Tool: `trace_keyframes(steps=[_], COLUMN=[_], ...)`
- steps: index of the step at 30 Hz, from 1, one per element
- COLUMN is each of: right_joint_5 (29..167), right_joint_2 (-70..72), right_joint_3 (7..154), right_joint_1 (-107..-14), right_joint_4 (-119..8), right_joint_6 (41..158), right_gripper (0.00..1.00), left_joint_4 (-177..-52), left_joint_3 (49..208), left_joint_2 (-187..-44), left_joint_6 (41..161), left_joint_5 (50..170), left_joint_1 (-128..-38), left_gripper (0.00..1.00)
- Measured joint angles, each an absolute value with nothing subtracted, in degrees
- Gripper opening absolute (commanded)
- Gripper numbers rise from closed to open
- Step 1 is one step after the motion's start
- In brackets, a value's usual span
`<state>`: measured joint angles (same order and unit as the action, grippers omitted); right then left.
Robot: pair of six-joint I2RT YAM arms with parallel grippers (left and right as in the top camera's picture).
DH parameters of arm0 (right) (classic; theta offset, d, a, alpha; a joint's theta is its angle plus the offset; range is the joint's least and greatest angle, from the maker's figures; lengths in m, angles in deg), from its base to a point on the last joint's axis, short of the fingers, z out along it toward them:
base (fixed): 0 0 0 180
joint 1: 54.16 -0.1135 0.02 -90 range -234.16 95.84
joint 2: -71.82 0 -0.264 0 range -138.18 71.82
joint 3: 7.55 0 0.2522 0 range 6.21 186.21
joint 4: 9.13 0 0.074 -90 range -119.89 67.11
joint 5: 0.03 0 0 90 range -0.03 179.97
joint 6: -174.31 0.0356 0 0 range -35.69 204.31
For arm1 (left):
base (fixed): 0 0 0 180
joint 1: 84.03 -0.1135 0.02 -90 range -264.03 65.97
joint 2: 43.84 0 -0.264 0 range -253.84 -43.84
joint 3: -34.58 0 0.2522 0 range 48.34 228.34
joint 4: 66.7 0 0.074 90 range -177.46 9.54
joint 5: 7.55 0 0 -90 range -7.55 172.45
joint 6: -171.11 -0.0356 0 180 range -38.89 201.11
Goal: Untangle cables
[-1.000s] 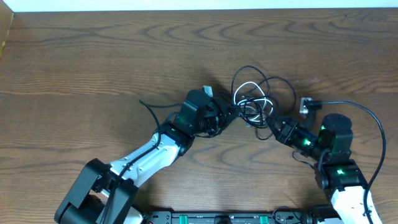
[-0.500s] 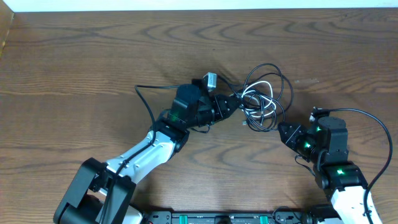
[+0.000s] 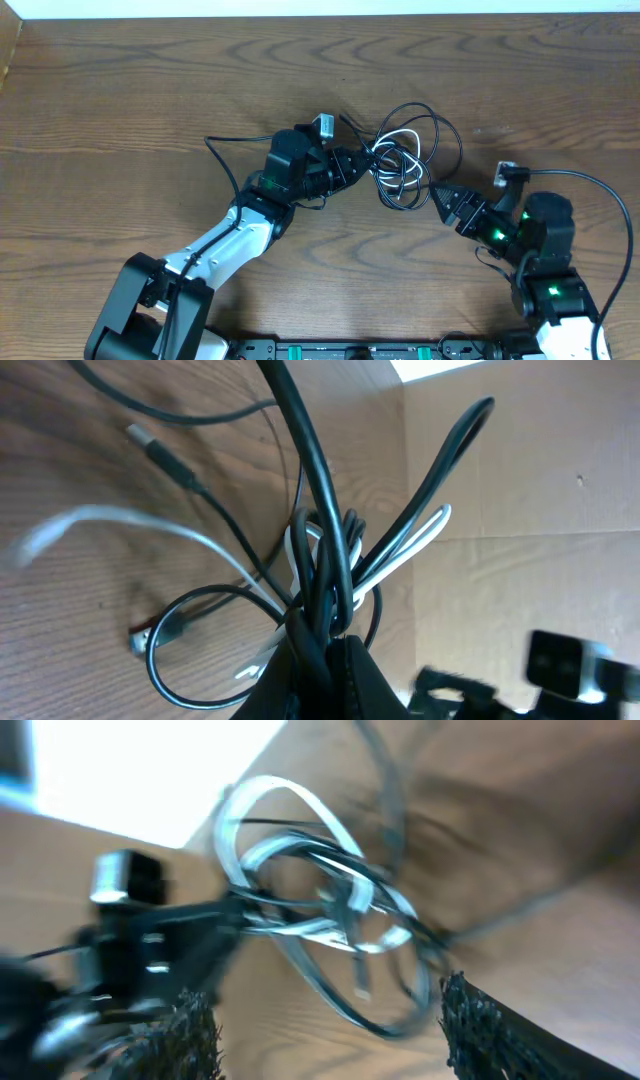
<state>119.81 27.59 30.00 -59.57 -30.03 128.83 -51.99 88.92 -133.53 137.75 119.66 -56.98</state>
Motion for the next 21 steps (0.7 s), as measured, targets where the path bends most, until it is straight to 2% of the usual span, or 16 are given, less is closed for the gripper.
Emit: trace_keyframes(steps=[5, 8, 10, 15, 21], right_joint_5=[122.11, 122.19, 122.04, 119.77, 116.49], right_joint_2=[28.71, 28.49, 27.86, 25.58, 23.46], right_joint_3=[30.05, 30.05, 30.05, 30.05, 30.05], right_joint_1=[-59.57, -59.57, -59.57, -59.57, -59.57], right_joint_4=[-23.89, -23.89, -24.43, -26.58, -26.97], right_joint_6=[126.4, 124.65, 123.76, 122.82, 122.58], right_gripper=[0.62, 0.58, 0.5, 0.4, 0.33], left_joint_4=[-51.99, -52.02, -52.02, -52.02, -52.02], left_joint_3=[88.92, 88.92, 88.92, 88.92, 88.92], left_joint_2=[-133.53, -133.53, -133.53, -133.53, -133.53], left_joint_6=[136.35, 136.15, 136.13, 136.13, 136.13], left_joint_5=[122.7, 124.67, 125.91, 128.27, 129.52], left_joint_1=[-56.98, -56.98, -56.98, -56.98, -56.98], left_gripper=[0.08, 0.08, 0.08, 0.08, 0.08])
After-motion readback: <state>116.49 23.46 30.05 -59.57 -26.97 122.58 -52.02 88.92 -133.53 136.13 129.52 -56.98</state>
